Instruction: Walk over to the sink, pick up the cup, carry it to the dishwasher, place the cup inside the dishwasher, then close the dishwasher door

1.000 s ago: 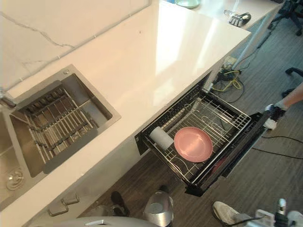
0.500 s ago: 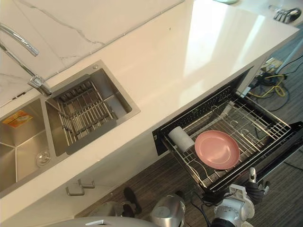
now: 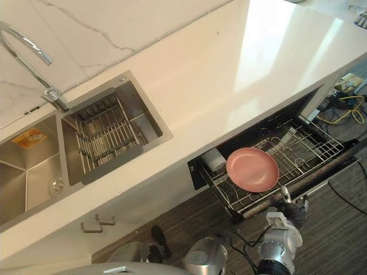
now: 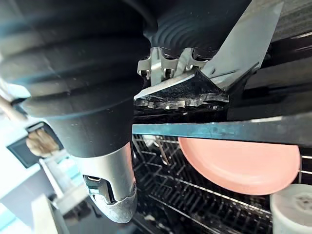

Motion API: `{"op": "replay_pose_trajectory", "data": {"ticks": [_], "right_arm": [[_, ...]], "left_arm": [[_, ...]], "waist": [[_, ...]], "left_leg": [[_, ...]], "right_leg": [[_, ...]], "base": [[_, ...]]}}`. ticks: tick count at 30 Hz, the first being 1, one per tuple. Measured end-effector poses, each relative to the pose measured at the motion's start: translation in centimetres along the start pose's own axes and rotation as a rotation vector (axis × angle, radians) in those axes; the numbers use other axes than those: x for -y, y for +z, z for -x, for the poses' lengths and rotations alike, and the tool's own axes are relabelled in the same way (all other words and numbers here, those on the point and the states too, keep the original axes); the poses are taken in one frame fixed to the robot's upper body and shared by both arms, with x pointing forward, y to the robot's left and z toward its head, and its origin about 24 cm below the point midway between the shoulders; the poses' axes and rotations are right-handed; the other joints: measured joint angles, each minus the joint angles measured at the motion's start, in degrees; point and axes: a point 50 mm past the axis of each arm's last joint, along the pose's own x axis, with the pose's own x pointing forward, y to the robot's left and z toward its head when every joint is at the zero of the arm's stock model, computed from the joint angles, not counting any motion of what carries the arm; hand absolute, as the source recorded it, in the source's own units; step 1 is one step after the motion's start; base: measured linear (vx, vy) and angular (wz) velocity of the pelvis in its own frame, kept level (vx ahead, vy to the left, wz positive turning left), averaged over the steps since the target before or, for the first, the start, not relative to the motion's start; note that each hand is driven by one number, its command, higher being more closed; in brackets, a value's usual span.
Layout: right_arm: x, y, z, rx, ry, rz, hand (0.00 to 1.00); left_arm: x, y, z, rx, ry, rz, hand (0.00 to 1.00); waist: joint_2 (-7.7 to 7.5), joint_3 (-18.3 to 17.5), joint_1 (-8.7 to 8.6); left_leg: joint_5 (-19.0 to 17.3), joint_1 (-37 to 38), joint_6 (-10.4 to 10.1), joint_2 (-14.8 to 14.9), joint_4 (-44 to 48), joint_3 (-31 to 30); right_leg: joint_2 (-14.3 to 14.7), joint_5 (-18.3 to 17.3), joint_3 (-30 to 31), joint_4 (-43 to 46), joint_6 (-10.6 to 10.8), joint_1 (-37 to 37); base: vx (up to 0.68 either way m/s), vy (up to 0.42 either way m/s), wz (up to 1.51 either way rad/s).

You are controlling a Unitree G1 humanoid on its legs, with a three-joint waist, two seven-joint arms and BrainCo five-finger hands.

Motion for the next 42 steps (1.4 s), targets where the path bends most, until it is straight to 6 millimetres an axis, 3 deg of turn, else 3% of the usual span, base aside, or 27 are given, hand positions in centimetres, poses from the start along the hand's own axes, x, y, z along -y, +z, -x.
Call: {"op": "replay_pose_trajectory", "data": {"ticks": [4, 6, 9, 15, 18, 21, 25, 29, 32, 34, 36, 38, 42], "right_arm": [[-2.7, 0.2, -1.1, -0.006, 0.08, 0.014, 0.0], [-3.8, 0.8, -1.7, 0.002, 0.108, 0.007, 0.0], [-5.0, 1.1, -2.1, 0.015, 0.129, -0.014, 0.0], [-10.1, 2.1, -3.8, 0.029, 0.234, -0.032, 0.0], [-11.7, 3.0, -5.2, 0.03, 0.244, -0.013, 0.0], [-12.5, 4.8, -5.6, 0.09, 0.299, 0.041, 0.0], [-14.0, 5.7, -6.1, 0.108, 0.324, 0.04, 0.0], [-15.6, 6.3, -6.3, 0.124, 0.34, 0.012, 0.0], [-16.4, 6.1, -6.0, 0.122, 0.387, 0.026, 0.0], [-15.4, 5.1, -5.3, 0.128, 0.428, 0.041, 0.0], [-13.6, 2.7, -3.8, 0.108, 0.452, 0.045, 0.0], [-9.3, -2.2, -1.4, -0.008, 0.363, 0.077, 0.0], [-3.1, -7.8, 3.0, -0.196, 0.185, 0.181, 0.0]], "left_arm": [[0.1, 0.5, 0.1, 0.047, 0.013, 0.021, 0.0], [0.2, 1.4, 0.2, 0.104, 0.016, 0.015, 0.0], [0.0, 2.3, 0.5, 0.15, 0.022, 0.01, 0.0], [-0.8, 6.7, 1.6, 0.31, 0.063, -0.124, 0.0], [-0.7, 7.8, 1.8, 0.334, 0.043, -0.141, 0.0], [-0.9, 8.2, 2.0, 0.358, 0.025, -0.143, 0.0], [-1.1, 9.3, 2.3, 0.393, 0.031, -0.158, 0.0], [-0.2, 14.3, 4.3, 0.556, 0.035, -0.076, 0.0], [1.2, 16.1, 5.1, 0.661, -0.05, 0.038, 0.0], [1.2, 15.8, 5.1, 0.691, -0.097, 0.102, 0.0], [0.5, 14.3, 4.5, 0.683, -0.122, 0.163, 0.0], [-0.6, 11.1, 3.4, 0.62, -0.151, 0.232, 0.0], [-0.9, 8.2, 2.6, 0.543, -0.213, 0.315, 0.0]], "waist": [[-0.75, 0.5, 0.99], [-0.99, 0.9, 2.72], [-1.53, 1.3, 3.13], [-4.17, 5.9, 3.69], [-3.87, 6.3, 4.05], [-3.75, 7.1, 4.17], [-3.21, 8.9, 4.29], [-2.97, 10.2, 5.54], [-2.94, 10.3, 5.36], [-3.09, 10.4, 5.57], [-3.67, 10.8, 5.38], [-4.39, 10.9, 5.27], [-5.14, 9.5, 5.17]], "left_leg": [[0.6, -1.3, 0.7, -0.3, -0.3, -1.4], [0.5, -3.5, 1.4, -0.6, -0.3, -1.6], [0.5, -5.7, 2.0, -0.6, -0.3, -1.4], [2.7, -9.7, 3.4, -0.7, -0.4, -2.9], [3.4, -11.2, 3.7, -0.7, -0.7, -4.6], [4.8, -12.5, 3.7, -0.5, -2.4, -5.1], [6.4, -13.1, 3.2, 0.1, -3.5, -6.0], [7.4, -14.5, 2.5, 1.5, -4.1, -6.9], [8.0, -14.1, 1.8, 1.7, -5.5, -6.9], [8.0, -13.3, 1.8, 1.6, -5.6, -6.7], [8.0, -11.3, 1.7, 1.3, -5.8, -6.7], [7.8, -7.8, 1.5, 0.5, -6.0, -6.8], [5.3, -7.1, 1.0, -0.4, -4.2, -7.8]], "right_leg": [[-0.9, -0.9, -1.5, 1.9, -0.8, -0.9], [-1.6, -1.0, -2.1, 3.1, -0.9, -2.8], [-2.3, -0.8, -3.6, 3.8, -0.6, -4.1], [-2.2, 0.1, -5.1, 4.4, -1.6, -7.1], [-1.5, 0.6, -6.4, 3.8, -1.6, -7.2], [-0.6, 1.2, -6.3, 3.2, -2.1, -9.0], [0.2, 1.0, -6.1, 3.4, -2.7, -10.2], [2.0, 0.3, -4.7, 4.0, -3.5, -12.4], [2.7, 0.3, -3.0, 4.5, -3.6, -13.8], [2.6, 0.2, -2.5, 4.8, -3.8, -13.5], [2.2, -0.3, -2.5, 5.2, -4.0, -11.8], [1.4, -1.8, -2.6, 5.6, -3.1, -8.3], [0.9, -2.6, -3.2, 4.0, -1.8, -5.7]], "base": [[-0.05, 0.021, 0.27], [-0.05, 0.044, 0.2], [-0.02, 0.035, 0.32], [0.02, -0.009, 0.12], [0.05, -0.043, 0.26], [-0.01, -0.009, 0.03], [-0.11, -0.024, -0.01], [-0.15, -0.039, -0.05], [-0.11, -0.056, -0.12], [-0.04, -0.072, -0.09], [0.02, -0.085, 0.0], [0.06, -0.089, 0.09], [0.09, -0.056, 0.12]]}}
